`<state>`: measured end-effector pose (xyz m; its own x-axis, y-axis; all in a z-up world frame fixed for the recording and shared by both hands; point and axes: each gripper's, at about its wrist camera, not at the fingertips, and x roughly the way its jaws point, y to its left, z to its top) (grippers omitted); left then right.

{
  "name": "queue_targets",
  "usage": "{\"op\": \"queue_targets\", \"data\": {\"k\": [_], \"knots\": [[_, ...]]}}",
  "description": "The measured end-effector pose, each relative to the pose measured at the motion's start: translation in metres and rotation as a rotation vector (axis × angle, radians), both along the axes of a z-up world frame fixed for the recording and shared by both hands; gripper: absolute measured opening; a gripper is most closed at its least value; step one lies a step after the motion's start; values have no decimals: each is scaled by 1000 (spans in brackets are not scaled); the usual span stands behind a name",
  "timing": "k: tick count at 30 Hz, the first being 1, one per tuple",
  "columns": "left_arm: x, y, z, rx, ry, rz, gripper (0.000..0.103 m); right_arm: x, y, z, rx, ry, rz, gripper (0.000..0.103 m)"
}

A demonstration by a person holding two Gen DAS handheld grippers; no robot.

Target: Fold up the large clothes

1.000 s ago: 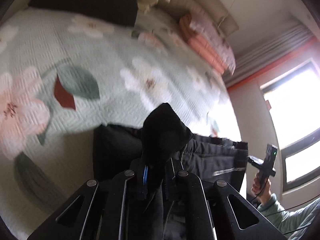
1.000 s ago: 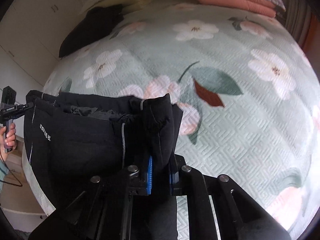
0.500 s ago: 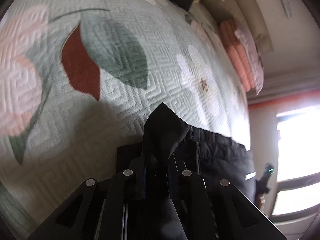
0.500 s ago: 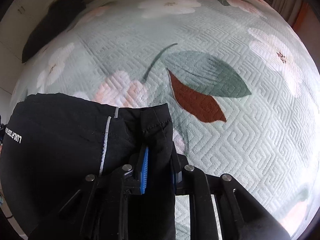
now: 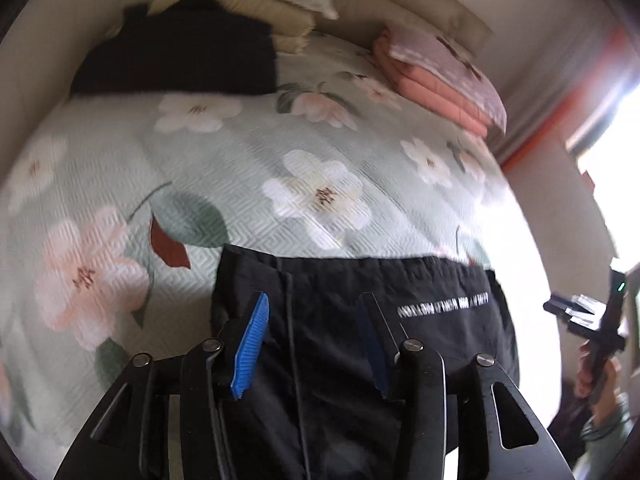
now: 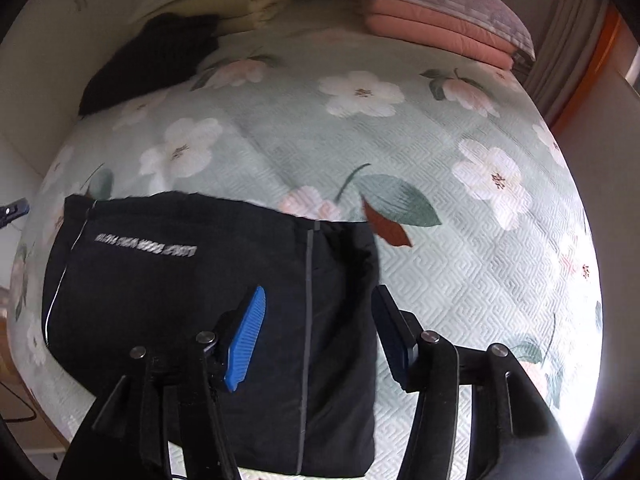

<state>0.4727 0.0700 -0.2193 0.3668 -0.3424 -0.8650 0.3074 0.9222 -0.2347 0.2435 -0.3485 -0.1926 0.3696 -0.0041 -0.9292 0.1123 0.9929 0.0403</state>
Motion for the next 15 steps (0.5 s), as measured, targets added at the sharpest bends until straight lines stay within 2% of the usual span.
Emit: {"op": "queue_targets", "data": {"k": [2, 3, 5, 7, 9, 10, 12, 15], "knots": [[-18, -31, -1, 7, -11, -57, 58, 2, 34, -10, 44, 9, 41, 59], [-27, -48, -9, 11, 1, -80, 59, 4, 52, -19, 60, 15, 68, 59], [-39, -75, -34, 0, 44, -131, 59, 8, 86, -46, 50, 35, 103, 59], [-47, -99, -73, 20, 106, -154, 59, 12, 103, -76, 54, 72, 118, 59], [-46, -101, -109, 60, 155, -112, 58, 25, 114, -119, 25, 148, 127, 61], [-42, -98, -127, 75, 168, -86, 58, 30, 113, -133, 39, 158, 110, 63], [-32, -90, -145, 63, 192, -38, 58, 42, 110, -150, 66, 156, 81, 64], [-13, -84, -156, 45, 212, -4, 58, 56, 110, -160, 63, 157, 75, 65]]}}
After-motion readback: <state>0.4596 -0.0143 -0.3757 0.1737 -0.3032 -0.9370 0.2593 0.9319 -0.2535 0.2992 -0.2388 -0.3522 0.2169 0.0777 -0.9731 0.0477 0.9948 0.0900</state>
